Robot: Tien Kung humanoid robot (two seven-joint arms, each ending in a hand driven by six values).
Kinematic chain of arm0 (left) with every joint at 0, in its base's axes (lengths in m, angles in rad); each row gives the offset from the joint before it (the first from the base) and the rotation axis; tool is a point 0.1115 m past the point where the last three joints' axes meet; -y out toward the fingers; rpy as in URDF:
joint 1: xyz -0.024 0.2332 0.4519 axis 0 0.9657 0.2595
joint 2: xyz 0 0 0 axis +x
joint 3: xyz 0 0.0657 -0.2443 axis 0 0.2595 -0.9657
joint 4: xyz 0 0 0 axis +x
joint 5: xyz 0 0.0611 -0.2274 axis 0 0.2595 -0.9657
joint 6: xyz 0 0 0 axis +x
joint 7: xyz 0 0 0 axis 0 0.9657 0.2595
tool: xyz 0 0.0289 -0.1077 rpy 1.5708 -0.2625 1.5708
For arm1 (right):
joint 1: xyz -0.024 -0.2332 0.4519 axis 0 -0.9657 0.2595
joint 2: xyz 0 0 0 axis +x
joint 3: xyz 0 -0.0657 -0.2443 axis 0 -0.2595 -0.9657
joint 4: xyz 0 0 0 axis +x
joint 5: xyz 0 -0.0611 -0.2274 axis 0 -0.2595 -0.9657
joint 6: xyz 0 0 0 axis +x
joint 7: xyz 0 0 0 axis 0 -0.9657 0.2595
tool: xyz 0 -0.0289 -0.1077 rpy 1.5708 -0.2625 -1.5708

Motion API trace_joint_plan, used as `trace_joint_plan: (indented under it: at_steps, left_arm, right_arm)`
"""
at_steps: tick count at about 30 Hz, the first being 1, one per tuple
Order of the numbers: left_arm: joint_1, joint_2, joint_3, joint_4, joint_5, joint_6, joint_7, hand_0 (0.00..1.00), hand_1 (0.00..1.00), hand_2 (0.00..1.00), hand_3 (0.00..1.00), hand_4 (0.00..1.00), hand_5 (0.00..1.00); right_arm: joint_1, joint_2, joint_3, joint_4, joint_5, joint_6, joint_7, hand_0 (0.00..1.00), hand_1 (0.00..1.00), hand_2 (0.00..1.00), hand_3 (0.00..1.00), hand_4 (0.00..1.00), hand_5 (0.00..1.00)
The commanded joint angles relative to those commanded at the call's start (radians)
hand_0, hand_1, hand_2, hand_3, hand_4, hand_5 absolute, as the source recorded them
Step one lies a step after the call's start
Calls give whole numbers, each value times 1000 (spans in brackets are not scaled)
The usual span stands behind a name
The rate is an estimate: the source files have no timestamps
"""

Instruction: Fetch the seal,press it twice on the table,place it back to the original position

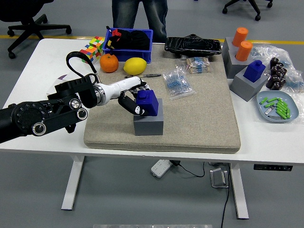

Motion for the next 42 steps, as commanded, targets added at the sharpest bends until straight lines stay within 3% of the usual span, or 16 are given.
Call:
trace_joint_plan:
  at_steps: [11,18,24,39,40,42]
  left_arm:
    - [-22,2,-12,-8,27,-24,45,608,431,451,573,702,2]
    - [-31,1,-4,-27,65,-66,129,598,424,446,570,705,2]
    - [-39,-4,-8,-35,72,-81,159,590,420,446,570,705,2]
    - [-36,-33,-9,-18,72,-87,149,599,435,453,567,738,2]
    - [-35,-34,-11,-17,73,-84,144,594,470,467,557,822,2]
    - [-33,-35,-14,-15,75,-84,142,594,470,467,557,822,2]
  right_arm:
    - [3,-4,-10,0,5,-1,1,704,617,614,593,692,475]
    - [-2,-5,-13,-1,6,-1,0,703,617,614,593,691,474]
    - [-3,-5,-15,0,7,-1,1,704,617,614,594,691,474]
    - [-1,-6,-8,0,6,-1,1,703,617,612,593,690,473]
    - [-1,-5,-8,0,7,-1,1,703,616,611,594,689,472]
    - [-2,-5,-8,0,7,-1,1,703,616,611,594,689,472]
